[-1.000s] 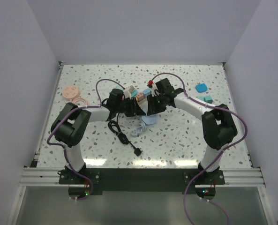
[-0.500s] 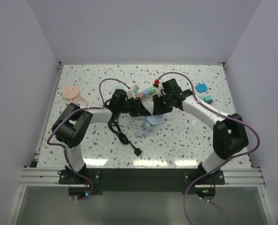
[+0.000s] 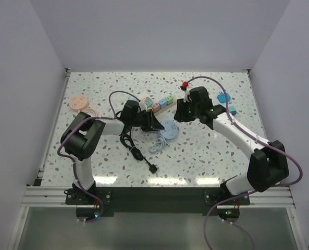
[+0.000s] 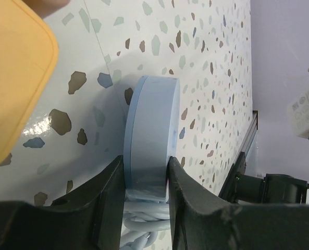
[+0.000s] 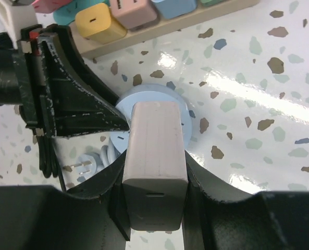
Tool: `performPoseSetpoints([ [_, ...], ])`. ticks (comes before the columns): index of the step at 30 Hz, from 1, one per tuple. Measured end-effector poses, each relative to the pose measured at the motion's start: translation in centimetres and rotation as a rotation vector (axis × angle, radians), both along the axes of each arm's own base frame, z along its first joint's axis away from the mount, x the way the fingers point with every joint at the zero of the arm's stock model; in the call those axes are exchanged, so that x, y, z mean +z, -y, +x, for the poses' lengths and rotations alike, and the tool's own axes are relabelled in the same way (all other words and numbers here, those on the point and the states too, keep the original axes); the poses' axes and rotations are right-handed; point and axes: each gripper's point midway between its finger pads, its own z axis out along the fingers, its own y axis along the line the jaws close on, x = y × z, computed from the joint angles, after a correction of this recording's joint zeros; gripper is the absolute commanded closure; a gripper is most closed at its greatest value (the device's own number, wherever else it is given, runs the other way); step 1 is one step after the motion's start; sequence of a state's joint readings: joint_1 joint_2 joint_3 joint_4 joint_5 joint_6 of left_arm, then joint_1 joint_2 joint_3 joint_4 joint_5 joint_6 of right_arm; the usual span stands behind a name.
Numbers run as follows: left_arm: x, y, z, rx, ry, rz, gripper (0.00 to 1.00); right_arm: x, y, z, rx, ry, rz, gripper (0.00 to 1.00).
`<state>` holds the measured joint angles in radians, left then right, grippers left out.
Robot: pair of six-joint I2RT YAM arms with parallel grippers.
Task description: Pull the plug off the socket
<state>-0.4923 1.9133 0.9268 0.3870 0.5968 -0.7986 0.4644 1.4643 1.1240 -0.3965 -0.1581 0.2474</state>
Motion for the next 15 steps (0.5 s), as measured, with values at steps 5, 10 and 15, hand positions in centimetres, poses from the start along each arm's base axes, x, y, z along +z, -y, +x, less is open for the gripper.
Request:
performPoseSetpoints([
  [5,0.0,0.0,0.0,0.001,-0.008,0.002,1.0,-1.2,2.8,1.8,-0.199,0.012,-0.083,1.0],
  [10,0.2,0.0,-0.1,0.0,-0.011,0.004,1.0,-2.2,8.8,7.7,-0.555,-0.025,-0.071,1.0],
  [15,0.6,-0.1,-0.3,-0.006,-0.015,0.024,1.0,-4.8,18.3,15.1,-0.943,-0.096,0.034,1.0],
])
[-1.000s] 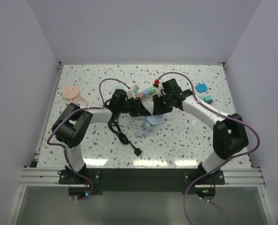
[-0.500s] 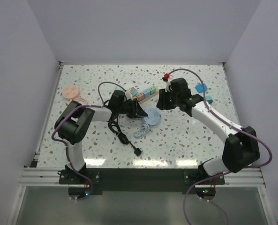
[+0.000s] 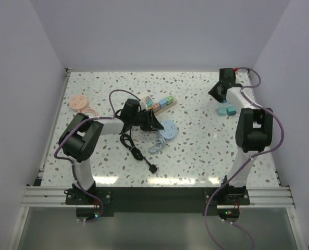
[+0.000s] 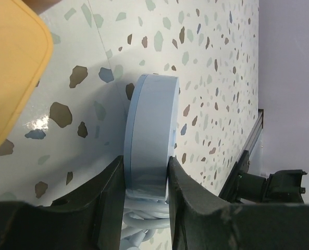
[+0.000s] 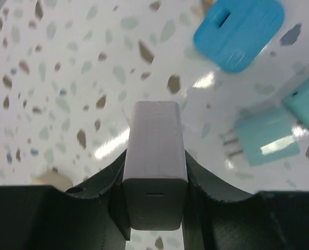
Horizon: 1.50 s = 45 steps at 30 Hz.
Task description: Pull the plug off the socket
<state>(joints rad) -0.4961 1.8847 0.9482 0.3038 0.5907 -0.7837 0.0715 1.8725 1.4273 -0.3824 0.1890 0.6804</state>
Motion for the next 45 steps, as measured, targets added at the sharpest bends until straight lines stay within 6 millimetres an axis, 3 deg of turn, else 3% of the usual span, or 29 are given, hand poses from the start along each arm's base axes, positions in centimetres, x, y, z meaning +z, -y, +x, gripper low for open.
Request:
performPoseSetpoints([
  [4,0.3,0.1,-0.3,-0.011,0.001,0.013,1.0,-3.2,5.3,3.6,-0.176,-0.002,0.066,1.0],
  [8,1.0,-0.1,-0.7,-0.01,-0.002,0.023,1.0,-6.0,6.7,4.5,-0.229,-0.031,0.14,1.0],
  [10,1.7,-0.2,-0.8,-0.009,0.002,0.021,1.0,-5.9,6.6,5.5,-0.225,-0.007,0.175,0.99],
  [13,3.9,-0.4,-0.9,0.001,0.033,0.011,1.0,-5.9,6.2,6.0,-0.217,0.005,0.207,0.7],
  [14,5.0,-0.5,-0.8,0.008,0.051,0.005,1.0,-6.0,6.1,5.9,-0.215,0.003,0.215,0.51],
  [18,10.9,-2.1,0.5,0.065,0.156,-0.049,1.0,-6.7,5.6,5.6,-0.218,-0.004,0.248,0.23],
  [22,16.8,-8.3,4.9,0.247,0.279,-0.072,1.0,-6.2,5.6,5.0,-0.212,0.007,0.265,0.07],
  [23,17.9,-10.2,6.3,0.301,0.304,-0.067,1.0,-6.2,5.6,4.7,-0.214,0.0,0.267,0.02],
  [26,19.6,-16.4,10.0,0.456,0.344,-0.042,1.0,-5.8,5.4,4.1,-0.207,-0.012,0.275,0.02],
  [31,17.5,-23.8,12.9,0.618,0.304,0.018,1.0,-2.8,4.7,3.4,-0.163,0.006,0.297,0.02],
  [38,8.8,-32.0,14.4,0.769,0.112,0.139,1.0,4.1,2.2,2.3,0.004,0.081,0.314,0.02],
  [42,4.3,-35.0,14.1,0.818,0.013,0.182,1.0,5.7,-1.3,0.9,0.113,0.071,0.299,0.02],
  [45,2.6,-36.3,13.8,0.835,-0.027,0.197,0.96,5.6,-5.6,-0.3,0.207,0.028,0.296,0.02],
])
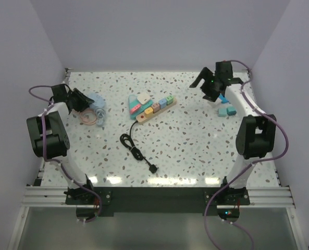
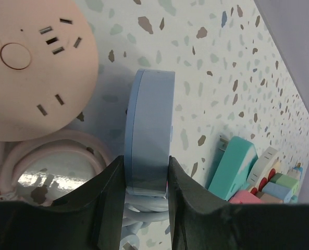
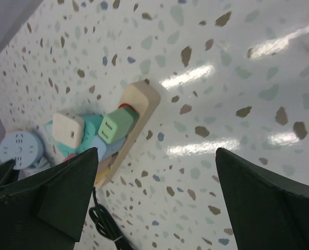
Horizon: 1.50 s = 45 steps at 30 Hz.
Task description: Pull the plug off the socket
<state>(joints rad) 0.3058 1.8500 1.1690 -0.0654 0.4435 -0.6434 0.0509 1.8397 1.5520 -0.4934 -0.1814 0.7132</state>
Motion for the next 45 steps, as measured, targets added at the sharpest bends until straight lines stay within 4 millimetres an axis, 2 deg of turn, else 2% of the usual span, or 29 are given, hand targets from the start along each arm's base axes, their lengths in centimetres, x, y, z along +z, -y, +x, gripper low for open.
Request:
performPoseSetpoints([
  [2,-0.6,-0.6,-0.1,0.012,-0.013,-0.002,0.85,-0.1,-3.0,-0.9,0.062,-0.024,-0.001,0.02],
  [3,-0.7,-0.9,-0.2,0.015,-0.015,-0.007,0.72,0.0,-4.3,-1.3,0.089,-0.029,-0.004,0.02],
  [5,-0.7,-1.1,-0.2,0.018,-0.014,-0.007,0.57,0.2,-6.5,-1.8,0.126,-0.031,-0.001,0.02],
  [6,-0.7,-1.2,-0.2,0.018,-0.013,-0.006,0.45,0.2,-7.2,-2.0,0.135,-0.032,0.0,0.02],
  [8,-0.7,-1.2,-0.2,0.016,-0.012,-0.003,0.37,0.3,-8.3,-1.9,0.135,-0.036,0.004,0.02],
  [11,-0.6,-1.2,-0.2,0.016,-0.007,-0.002,0.14,-0.3,-9.0,-1.0,0.097,-0.052,-0.001,0.02],
  [14,-0.3,-1.1,-0.5,0.015,-0.001,-0.002,0.03,-1.3,-9.8,0.2,0.06,-0.083,0.008,0.02],
  [19,2.0,-0.4,-1.3,-0.005,0.042,-0.003,0.0,-4.2,-11.4,1.4,0.0,-0.159,0.018,0.03],
  [24,5.9,1.0,-2.8,-0.043,0.127,0.002,0.0,-6.4,-13.3,1.6,-0.034,-0.214,0.028,0.07],
  [25,6.7,1.4,-3.0,-0.056,0.146,0.008,0.0,-6.6,-13.6,1.6,-0.04,-0.222,0.033,0.1],
  [28,8.8,3.6,-3.6,-0.116,0.2,0.022,0.0,-6.9,-14.4,1.4,-0.048,-0.237,0.044,0.18],
  [30,9.9,6.0,-4.0,-0.176,0.226,0.03,0.0,-7.0,-14.9,1.7,-0.053,-0.239,0.051,0.22],
  [34,10.9,10.1,-5.0,-0.283,0.257,0.024,0.0,-7.9,-15.2,2.0,-0.061,-0.255,0.055,0.32],
  [36,10.9,11.0,-5.6,-0.309,0.26,0.018,0.0,-8.6,-15.2,1.8,-0.067,-0.274,0.052,0.36],
  [39,10.6,11.1,-6.1,-0.315,0.252,0.013,0.0,-9.9,-15.1,1.6,-0.072,-0.305,0.045,0.48],
  [40,10.4,11.2,-6.2,-0.315,0.246,0.011,0.0,-10.2,-15.3,1.7,-0.069,-0.309,0.051,0.58],
  [42,10.1,11.2,-6.4,-0.318,0.24,0.008,0.0,-10.3,-15.5,1.6,-0.067,-0.32,0.057,0.7],
  [43,10.0,11.4,-6.5,-0.324,0.236,0.005,0.0,-10.2,-15.5,1.5,-0.069,-0.329,0.062,0.81],
  [45,9.7,12.0,-6.9,-0.342,0.227,-0.001,0.0,-10.0,-15.7,1.6,-0.054,-0.322,0.075,0.97],
])
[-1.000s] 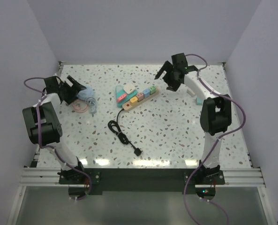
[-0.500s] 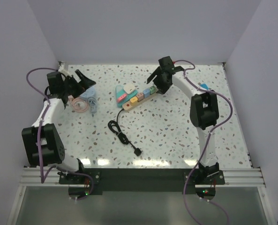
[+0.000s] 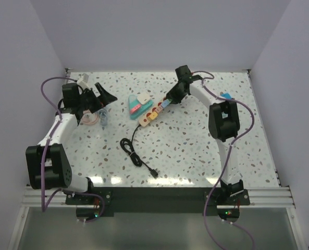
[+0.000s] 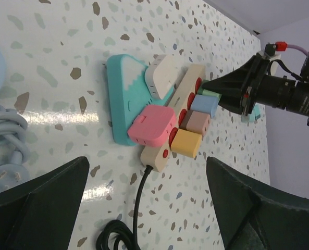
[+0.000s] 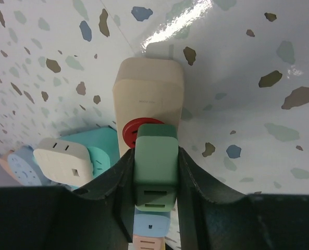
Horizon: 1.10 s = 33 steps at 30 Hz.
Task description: Pull the plug off the socket
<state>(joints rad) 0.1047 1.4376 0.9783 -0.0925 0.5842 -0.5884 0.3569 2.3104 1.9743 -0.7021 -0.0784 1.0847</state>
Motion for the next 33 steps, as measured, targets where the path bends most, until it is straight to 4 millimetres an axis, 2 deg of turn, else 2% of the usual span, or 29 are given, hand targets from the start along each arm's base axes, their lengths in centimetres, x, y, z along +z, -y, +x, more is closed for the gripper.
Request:
performPoseSetpoints([
  [1,0.0,0.3,-0.1,-0.012,0.0,0.001,0.0,0.0,-0.1,-0.1,0.011,-0.001,0.001,1.0],
  [5,-0.1,3.1,-0.9,-0.1,0.006,0.009,0.0,-0.1,-0.1,-0.3,0.083,0.018,0.004,1.0],
  [10,-0.1,8.3,-2.8,-0.269,0.012,0.042,0.01,-0.2,0.6,-1.5,0.277,0.021,0.019,1.0],
  [14,0.0,12.4,-3.9,-0.401,0.033,0.063,0.02,-0.4,0.9,-3.2,0.466,0.037,0.052,1.0],
  [17,-0.6,14.8,-4.4,-0.474,0.029,0.074,0.04,-0.6,0.9,-5.5,0.589,0.044,0.101,1.0],
  [22,-3.7,18.2,-5.7,-0.565,-0.03,0.103,0.05,-0.9,0.0,-9.5,0.724,0.062,0.218,1.0],
  [25,-5.8,19.8,-6.2,-0.593,-0.066,0.14,0.05,-1.0,-0.3,-10.9,0.764,0.071,0.263,1.0],
  [33,-12.3,21.4,-6.9,-0.595,-0.186,0.243,0.07,-1.1,-0.8,-11.5,0.791,0.099,0.308,1.0],
])
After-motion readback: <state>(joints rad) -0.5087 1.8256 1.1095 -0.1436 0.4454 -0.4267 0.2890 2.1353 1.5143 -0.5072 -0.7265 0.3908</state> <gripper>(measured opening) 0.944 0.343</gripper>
